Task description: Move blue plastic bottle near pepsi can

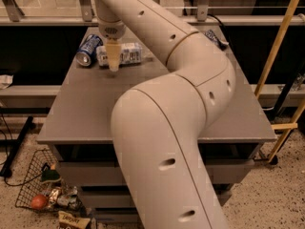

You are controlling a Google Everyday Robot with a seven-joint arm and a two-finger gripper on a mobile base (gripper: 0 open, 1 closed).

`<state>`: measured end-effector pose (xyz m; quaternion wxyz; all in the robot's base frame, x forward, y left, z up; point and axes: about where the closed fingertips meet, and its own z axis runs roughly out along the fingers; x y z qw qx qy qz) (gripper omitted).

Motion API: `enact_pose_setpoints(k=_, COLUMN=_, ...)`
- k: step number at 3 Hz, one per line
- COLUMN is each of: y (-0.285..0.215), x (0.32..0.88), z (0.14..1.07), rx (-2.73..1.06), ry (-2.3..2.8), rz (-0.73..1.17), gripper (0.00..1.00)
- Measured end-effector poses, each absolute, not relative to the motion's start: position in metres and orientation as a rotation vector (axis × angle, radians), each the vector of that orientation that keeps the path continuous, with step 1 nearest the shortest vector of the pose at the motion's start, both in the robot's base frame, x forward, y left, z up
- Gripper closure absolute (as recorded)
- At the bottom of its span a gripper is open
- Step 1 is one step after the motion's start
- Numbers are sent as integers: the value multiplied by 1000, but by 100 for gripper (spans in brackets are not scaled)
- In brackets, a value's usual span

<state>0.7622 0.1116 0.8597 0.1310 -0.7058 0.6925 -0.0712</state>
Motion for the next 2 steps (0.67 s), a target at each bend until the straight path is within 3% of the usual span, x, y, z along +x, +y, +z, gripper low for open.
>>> enact_pose_setpoints(k=2, y=80, x=764, z=888, rx=-1942, ry=1983, rz=-189, gripper=0)
